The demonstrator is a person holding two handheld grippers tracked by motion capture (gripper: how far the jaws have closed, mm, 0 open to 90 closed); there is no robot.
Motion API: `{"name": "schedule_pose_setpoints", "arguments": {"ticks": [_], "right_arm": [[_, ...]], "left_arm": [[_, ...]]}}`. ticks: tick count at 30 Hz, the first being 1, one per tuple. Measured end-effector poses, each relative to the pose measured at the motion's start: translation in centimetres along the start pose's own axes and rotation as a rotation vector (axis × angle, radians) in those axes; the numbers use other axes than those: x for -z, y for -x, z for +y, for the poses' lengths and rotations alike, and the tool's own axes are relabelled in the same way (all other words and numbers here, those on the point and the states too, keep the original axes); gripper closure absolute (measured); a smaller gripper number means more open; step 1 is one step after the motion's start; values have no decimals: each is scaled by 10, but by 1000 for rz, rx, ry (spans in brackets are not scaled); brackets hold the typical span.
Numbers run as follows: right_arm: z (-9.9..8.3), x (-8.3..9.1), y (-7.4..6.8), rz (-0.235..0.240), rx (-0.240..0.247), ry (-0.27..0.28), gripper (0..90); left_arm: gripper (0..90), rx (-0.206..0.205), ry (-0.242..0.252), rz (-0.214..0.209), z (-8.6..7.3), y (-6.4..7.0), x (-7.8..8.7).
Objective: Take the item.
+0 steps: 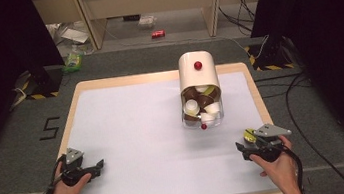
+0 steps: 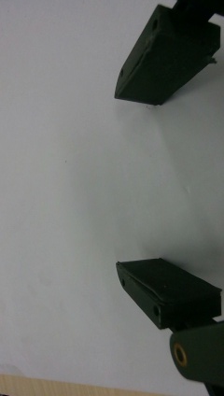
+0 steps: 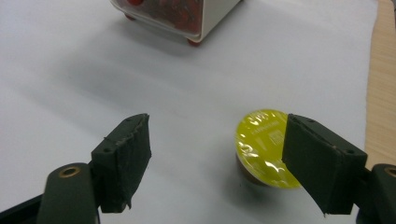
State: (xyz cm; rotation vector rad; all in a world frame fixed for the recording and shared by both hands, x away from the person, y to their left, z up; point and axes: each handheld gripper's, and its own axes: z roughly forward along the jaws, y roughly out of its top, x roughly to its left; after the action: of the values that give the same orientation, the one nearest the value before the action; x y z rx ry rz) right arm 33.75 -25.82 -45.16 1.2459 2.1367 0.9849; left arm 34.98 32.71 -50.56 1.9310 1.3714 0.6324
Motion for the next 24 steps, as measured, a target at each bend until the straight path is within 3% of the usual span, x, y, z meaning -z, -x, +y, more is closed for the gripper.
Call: {"name": "schedule_pose_setpoints", "arguments": {"ticks": [10,24], "right_arm": [[-21,13,-8,-7,5,-19,212],[-44,18,-10,10,8,-93,202]], "left_arm": [[139,-3,0,3,0,0,0],[140,-4,1,4,0,1,0]]}}
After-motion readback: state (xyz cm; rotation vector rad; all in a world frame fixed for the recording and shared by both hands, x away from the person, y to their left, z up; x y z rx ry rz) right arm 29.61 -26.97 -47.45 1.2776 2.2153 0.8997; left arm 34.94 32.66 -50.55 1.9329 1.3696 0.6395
